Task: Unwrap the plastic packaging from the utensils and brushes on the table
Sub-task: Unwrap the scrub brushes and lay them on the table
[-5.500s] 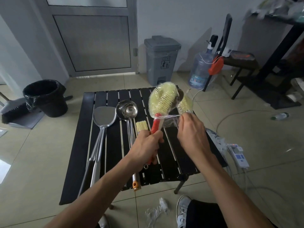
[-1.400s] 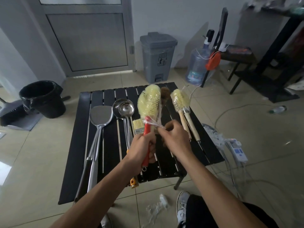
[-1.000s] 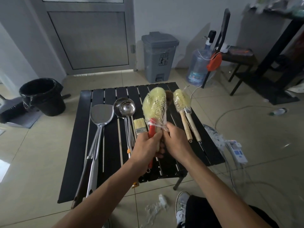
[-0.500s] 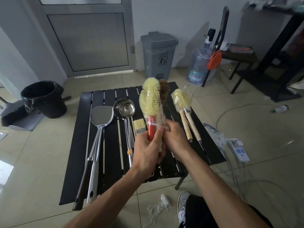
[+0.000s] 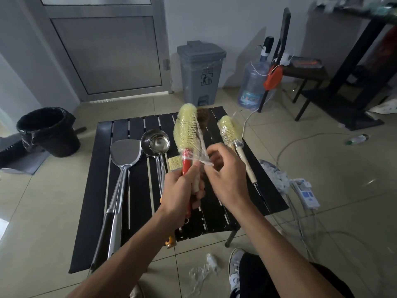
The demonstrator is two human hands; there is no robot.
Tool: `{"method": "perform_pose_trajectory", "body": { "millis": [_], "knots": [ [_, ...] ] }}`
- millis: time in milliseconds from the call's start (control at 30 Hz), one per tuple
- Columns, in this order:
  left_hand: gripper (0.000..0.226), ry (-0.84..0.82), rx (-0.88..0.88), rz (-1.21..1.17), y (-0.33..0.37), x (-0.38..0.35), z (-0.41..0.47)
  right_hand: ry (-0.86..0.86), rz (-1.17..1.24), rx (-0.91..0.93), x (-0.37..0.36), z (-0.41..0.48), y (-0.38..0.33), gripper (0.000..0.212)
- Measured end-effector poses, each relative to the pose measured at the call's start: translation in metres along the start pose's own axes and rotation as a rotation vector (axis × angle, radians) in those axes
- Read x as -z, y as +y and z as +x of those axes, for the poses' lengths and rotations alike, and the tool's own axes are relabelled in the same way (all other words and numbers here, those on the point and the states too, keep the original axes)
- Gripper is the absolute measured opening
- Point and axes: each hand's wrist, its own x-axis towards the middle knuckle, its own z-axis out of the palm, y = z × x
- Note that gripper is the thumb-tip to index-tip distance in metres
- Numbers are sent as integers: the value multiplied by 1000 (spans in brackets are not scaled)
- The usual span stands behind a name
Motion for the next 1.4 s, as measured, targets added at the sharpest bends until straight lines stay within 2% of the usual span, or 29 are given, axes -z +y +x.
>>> {"method": "perform_pose_trajectory", "body": {
  "millis": [100, 233, 467, 667, 800, 933, 1067, 1200, 1400],
  "knots": [
    [37, -49, 15, -22, 0, 2, 2, 52, 74, 52, 3, -2, -6, 32],
    [39, -98, 18, -56, -1, 4, 2, 60, 151, 35, 6, -5, -12, 35],
    [38, -134, 19, -59, -2, 7, 1, 16, 156, -47, 1, -3, -12, 23],
    [32, -142, 39, -25, -5, 9, 2, -107, 134, -173, 1, -1, -10, 19],
    [33, -185, 44, -15, 0, 9, 6, -18, 36, -96, 3, -3, -13, 6],
    [28, -173, 108, -33, -5, 8, 5, -173, 19, -144, 6, -1, -11, 4],
    [28, -158, 143, -36, -7, 9, 6, -282, 60, -163, 11, 1, -12, 9],
    [21, -99, 170, -40, -4, 12, 9, -394, 255, -241, 15, 1, -11, 22],
    [25, -96, 157, 33, -3, 1, 6, -240, 310, -188, 3, -2, -13, 45]
  ]
}}
